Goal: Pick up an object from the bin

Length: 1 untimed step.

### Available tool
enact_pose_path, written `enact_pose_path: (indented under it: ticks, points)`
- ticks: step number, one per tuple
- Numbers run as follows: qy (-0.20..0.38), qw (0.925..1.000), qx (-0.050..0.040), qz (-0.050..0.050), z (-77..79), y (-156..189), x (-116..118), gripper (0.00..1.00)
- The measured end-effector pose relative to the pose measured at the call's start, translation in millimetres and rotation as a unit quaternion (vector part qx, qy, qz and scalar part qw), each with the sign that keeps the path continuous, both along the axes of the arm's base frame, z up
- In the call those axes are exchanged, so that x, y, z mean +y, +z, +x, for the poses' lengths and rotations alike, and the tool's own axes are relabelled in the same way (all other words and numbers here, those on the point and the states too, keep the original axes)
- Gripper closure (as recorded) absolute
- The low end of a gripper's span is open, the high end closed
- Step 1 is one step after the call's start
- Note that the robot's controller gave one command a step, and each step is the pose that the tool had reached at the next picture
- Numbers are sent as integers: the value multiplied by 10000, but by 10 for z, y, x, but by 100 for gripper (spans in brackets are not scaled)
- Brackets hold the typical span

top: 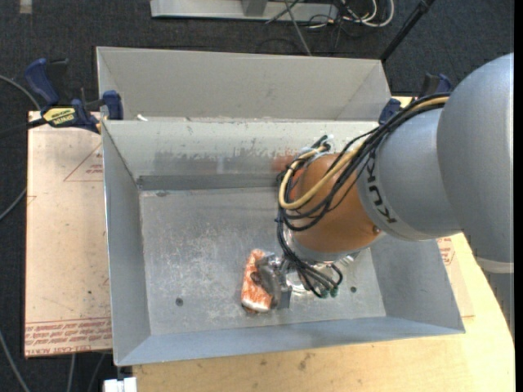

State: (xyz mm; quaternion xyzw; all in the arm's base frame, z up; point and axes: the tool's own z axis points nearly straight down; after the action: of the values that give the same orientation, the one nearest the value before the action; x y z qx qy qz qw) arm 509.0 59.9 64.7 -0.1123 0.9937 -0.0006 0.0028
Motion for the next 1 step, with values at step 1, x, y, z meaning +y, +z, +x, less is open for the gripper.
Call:
enact_pose_path:
  ticks: [1]
  points:
    - [121, 9999, -1, 9, -7, 37, -37, 100]
